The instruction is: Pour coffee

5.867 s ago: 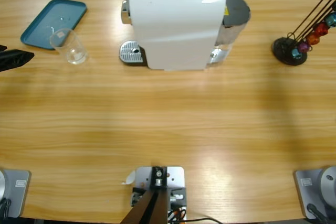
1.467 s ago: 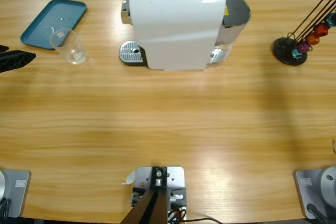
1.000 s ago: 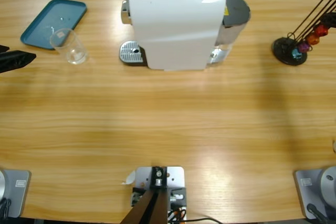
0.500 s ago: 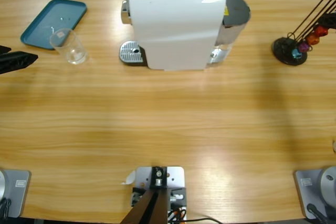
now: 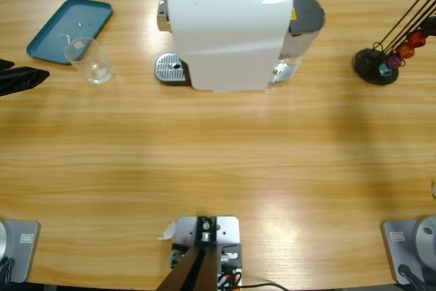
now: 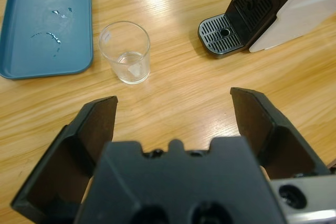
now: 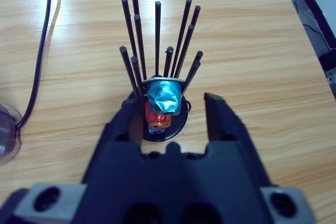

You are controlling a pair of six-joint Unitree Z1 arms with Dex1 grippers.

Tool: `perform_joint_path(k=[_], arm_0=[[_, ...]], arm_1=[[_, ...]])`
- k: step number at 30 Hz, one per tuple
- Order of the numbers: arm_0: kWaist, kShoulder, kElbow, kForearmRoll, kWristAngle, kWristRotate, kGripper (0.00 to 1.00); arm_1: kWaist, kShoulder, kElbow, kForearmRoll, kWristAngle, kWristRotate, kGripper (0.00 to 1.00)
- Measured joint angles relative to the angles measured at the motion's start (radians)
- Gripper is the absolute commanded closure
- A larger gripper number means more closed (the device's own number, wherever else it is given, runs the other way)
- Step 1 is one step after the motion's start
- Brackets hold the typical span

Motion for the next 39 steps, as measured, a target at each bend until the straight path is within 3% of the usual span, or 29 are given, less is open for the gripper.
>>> perform_joint_path(k=[24, 39], arm_0=[[0.0, 0.0, 0.0, 0.0, 0.0, 0.0, 0.069], [0.0, 0.002, 0.0, -0.001, 0.0, 0.0, 0.069]], arm_1=[[0.0, 0.004, -0.005, 0.006, 0.015, 0.0, 1.0], [0.006, -0.076, -0.411, 0.37, 0.015, -0.048, 1.0]])
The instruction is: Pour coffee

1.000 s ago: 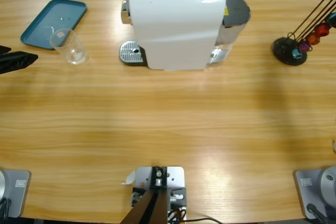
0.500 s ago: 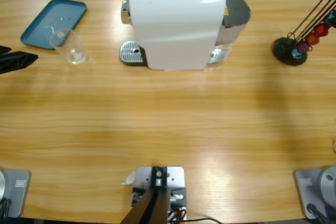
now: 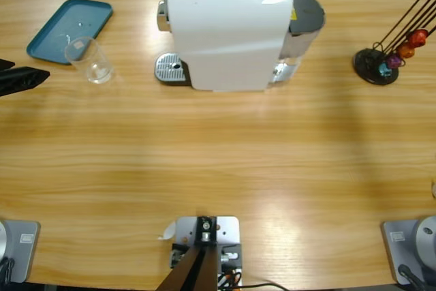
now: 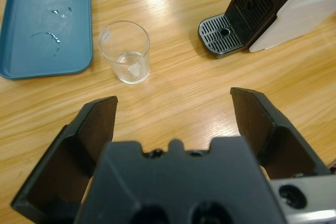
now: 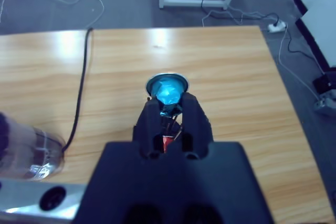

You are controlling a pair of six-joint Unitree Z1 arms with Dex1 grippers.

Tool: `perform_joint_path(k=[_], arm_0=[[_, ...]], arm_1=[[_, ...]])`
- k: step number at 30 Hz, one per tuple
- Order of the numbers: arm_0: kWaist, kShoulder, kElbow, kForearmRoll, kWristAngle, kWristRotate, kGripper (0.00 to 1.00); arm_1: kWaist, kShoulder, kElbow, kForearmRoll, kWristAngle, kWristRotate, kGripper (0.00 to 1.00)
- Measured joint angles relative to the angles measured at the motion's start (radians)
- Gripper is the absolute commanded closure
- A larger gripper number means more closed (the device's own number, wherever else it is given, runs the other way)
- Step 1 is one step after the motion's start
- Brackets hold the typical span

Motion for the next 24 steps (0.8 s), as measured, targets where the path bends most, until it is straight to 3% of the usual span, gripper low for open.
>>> perform_joint_path(k=[4, 7, 12, 16, 19, 24], arm_0=[[0.0, 0.0, 0.0, 0.0, 0.0, 0.0, 0.069], [0.0, 0.0, 0.0, -0.002, 0.0, 0.0, 0.069], [-0.001, 0.0, 0.003, -0.005, -0.003, 0.0, 0.064], [-0.001, 0.0, 0.005, -0.009, -0.007, 0.0, 0.035], [-0.001, 0.0, 0.006, -0.01, -0.007, 0.0, 0.027], [-0.001, 0.0, 0.009, -0.014, -0.007, 0.0, 0.03]], arm_1=[[0.084, -0.049, -0.086, 0.121, 0.01, -0.075, 1.0], [0.236, -0.101, -0.091, 0.169, 0.043, -0.196, 1.0], [0.524, -0.166, -0.105, 0.287, 0.251, -0.426, 1.0], [0.58, -0.147, -0.195, 0.383, 0.456, -0.525, 1.0], [0.601, -0.072, -0.261, 0.362, 0.583, -0.607, 1.0], [0.607, 0.106, -0.379, 0.279, 0.683, -0.699, 1.0]])
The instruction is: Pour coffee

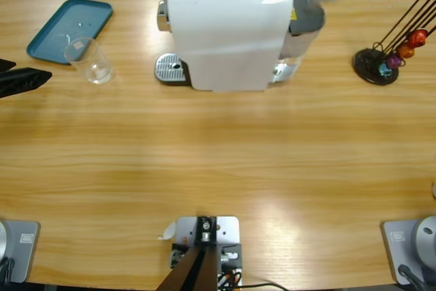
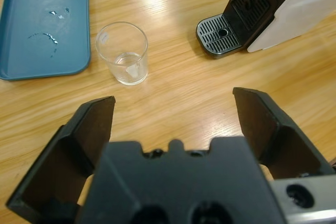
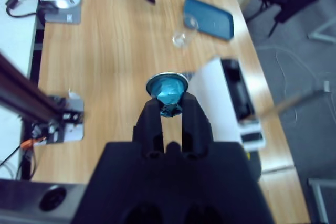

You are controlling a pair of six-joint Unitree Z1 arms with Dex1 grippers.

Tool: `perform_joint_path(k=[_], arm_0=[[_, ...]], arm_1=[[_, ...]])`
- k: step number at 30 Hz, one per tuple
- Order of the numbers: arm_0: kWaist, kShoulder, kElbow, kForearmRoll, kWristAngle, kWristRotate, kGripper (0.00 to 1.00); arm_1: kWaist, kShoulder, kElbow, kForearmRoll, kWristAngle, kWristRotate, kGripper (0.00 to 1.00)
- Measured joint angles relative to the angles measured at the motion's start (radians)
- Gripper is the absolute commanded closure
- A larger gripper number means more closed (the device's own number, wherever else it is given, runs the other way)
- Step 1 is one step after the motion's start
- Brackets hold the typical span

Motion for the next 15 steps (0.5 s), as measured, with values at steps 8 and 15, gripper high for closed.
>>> perform_joint_path(k=[8, 15], arm_0=[[0.0, 0.0, 0.002, -0.002, 0.0, 0.0, 0.004], [0.0, -0.001, 0.002, -0.002, 0.0, 0.0, 0.004]], arm_1=[[-0.001, 0.256, -0.128, -0.046, 0.073, -0.104, 1.0], [-0.014, 0.394, -0.203, -0.048, 0.081, -0.174, 1.0]])
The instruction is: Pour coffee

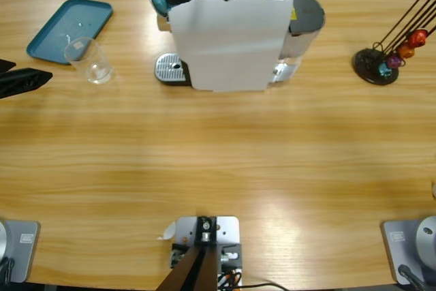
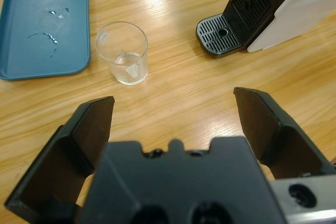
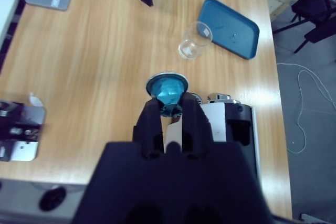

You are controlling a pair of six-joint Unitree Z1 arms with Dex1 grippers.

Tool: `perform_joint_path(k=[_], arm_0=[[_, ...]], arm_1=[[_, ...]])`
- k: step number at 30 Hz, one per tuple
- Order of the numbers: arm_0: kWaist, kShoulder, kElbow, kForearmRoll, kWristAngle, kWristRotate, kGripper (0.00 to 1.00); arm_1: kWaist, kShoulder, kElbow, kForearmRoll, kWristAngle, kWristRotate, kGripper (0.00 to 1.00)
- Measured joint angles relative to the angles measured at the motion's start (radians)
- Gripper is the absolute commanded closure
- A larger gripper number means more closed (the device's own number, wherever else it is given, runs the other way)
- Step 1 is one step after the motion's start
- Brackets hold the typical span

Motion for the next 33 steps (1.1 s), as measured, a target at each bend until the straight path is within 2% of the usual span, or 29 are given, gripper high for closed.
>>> perform_joint_path(k=[10, 33], arm_0=[[0.0, 0.0, 0.0, 0.0, 0.0, 0.0, 0.004], [0.0, 0.0, 0.0, 0.0, 0.0, 0.0, 0.004]], arm_1=[[-0.095, 0.091, -0.118, 0.0, -0.004, -0.025, 1.0], [-0.098, 0.168, -0.139, 0.0, -0.072, -0.033, 1.0]])
